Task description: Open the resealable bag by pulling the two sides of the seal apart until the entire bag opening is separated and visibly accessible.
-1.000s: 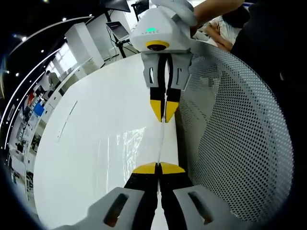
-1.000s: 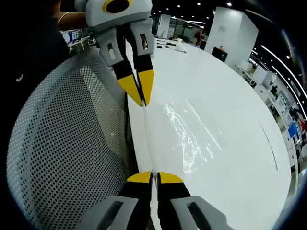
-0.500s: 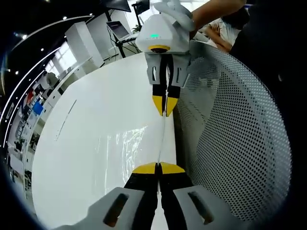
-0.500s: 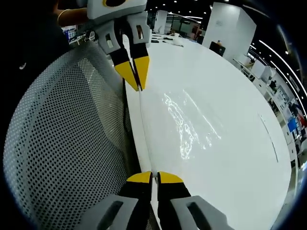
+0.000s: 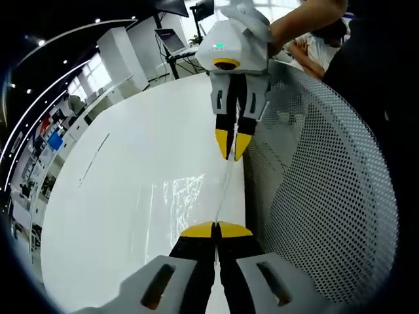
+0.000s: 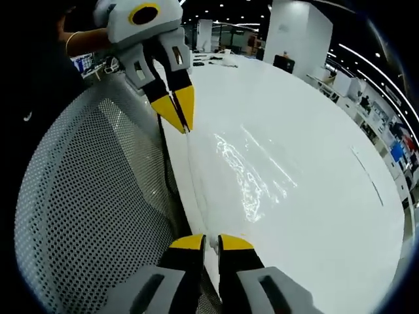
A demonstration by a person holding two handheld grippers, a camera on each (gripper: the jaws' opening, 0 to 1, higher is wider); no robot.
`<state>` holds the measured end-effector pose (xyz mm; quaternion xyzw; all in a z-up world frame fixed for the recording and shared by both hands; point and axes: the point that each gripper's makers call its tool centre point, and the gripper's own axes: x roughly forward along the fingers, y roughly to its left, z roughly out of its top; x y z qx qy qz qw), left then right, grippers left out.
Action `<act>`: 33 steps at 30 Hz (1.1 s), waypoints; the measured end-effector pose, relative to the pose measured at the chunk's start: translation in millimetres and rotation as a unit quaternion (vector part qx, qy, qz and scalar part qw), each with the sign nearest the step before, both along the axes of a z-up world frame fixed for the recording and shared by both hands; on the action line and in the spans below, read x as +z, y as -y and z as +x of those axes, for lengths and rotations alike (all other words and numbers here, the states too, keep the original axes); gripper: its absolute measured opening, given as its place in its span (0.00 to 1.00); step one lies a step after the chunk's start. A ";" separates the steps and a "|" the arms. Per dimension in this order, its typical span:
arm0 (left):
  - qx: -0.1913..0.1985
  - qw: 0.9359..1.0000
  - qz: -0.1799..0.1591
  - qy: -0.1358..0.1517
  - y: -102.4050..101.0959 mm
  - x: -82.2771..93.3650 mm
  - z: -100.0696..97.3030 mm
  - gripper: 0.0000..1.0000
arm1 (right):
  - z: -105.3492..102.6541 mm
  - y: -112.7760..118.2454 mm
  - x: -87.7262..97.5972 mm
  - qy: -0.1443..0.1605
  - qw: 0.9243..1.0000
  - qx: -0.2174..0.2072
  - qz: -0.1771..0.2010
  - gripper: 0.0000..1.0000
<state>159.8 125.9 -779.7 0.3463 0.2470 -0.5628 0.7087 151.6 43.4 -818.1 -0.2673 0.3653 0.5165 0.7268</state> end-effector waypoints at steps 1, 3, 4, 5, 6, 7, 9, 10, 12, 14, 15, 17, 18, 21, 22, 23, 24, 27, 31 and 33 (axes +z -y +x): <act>-0.004 1.000 0.002 0.002 0.8 -0.2 -0.7 0.00 | 0.3 -1.7 2.3 -0.001 1.000 0.001 0.001 0.07; -0.010 1.000 0.007 0.006 2.2 -0.6 -1.5 0.00 | -0.5 -5.8 6.8 0.002 1.000 0.005 0.004 0.07; -0.012 1.000 0.008 0.007 2.4 -0.9 -1.7 0.00 | -0.4 -7.7 8.9 0.003 1.000 0.006 0.006 0.07; -0.014 1.000 0.010 0.008 2.7 -1.1 -2.1 0.00 | -0.4 -9.2 10.9 0.003 1.000 0.006 0.008 0.07; -0.016 1.000 0.011 0.009 2.9 -1.4 -2.4 0.00 | -0.5 -11.0 13.0 0.003 1.000 0.007 0.011 0.07; -0.018 1.000 0.012 0.011 3.0 -1.9 -2.9 0.00 | 0.0 -13.4 16.0 0.004 1.000 0.007 0.015 0.07; -0.024 0.999 0.016 0.016 3.0 -2.5 -3.7 0.00 | 2.1 -17.6 21.3 0.009 1.000 0.004 0.024 0.07; -0.026 0.999 0.017 0.019 3.1 -2.7 -3.9 0.00 | 3.3 -19.7 23.7 0.011 1.000 0.002 0.029 0.07; -0.029 0.999 0.019 0.021 3.1 -3.1 -4.4 0.00 | 6.5 -23.3 26.4 0.013 0.999 -0.003 0.039 0.07; -0.031 0.999 0.020 0.023 3.9 -2.9 -5.0 0.00 | 8.7 -25.2 24.6 0.014 0.999 -0.004 0.039 0.07; -0.032 0.999 0.020 0.024 4.2 -2.7 -5.2 0.00 | 9.4 -25.9 23.3 0.014 0.999 -0.004 0.038 0.07; -0.034 0.999 0.018 0.026 4.4 -1.6 -5.3 0.00 | 9.4 -26.8 19.1 0.013 0.999 0.000 0.033 0.07; -0.034 0.999 0.017 0.027 4.8 -0.7 -5.5 0.00 | 10.0 -27.3 17.3 0.014 0.999 0.001 0.032 0.06; -0.037 0.999 0.017 0.030 5.1 -0.3 -7.5 0.00 | 10.2 -29.9 12.2 0.009 0.999 -0.001 0.034 0.06; -0.040 0.998 0.015 0.034 5.6 0.3 -8.9 0.00 | 10.3 -30.4 10.8 0.008 0.999 -0.001 0.033 0.06; -0.040 0.998 0.015 0.035 5.6 0.4 -9.1 0.00 | 9.1 -30.9 8.9 0.004 0.999 0.000 0.033 0.06; -0.040 0.998 0.015 0.035 5.6 0.5 -9.3 0.00 | 8.3 -31.4 8.0 0.003 0.999 0.001 0.033 0.06; -0.035 0.999 0.011 0.032 4.8 0.4 -9.6 0.00 | 7.1 -33.1 6.2 0.002 0.999 0.002 0.034 0.04; -0.032 0.999 0.013 0.032 3.7 -0.9 -8.0 0.00 | 6.3 -35.8 6.6 -0.001 0.999 -0.003 0.039 0.00; -0.034 0.999 0.013 0.035 4.3 -0.5 -7.2 0.00 | 6.0 -36.0 5.6 -0.004 0.999 -0.006 0.039 0.00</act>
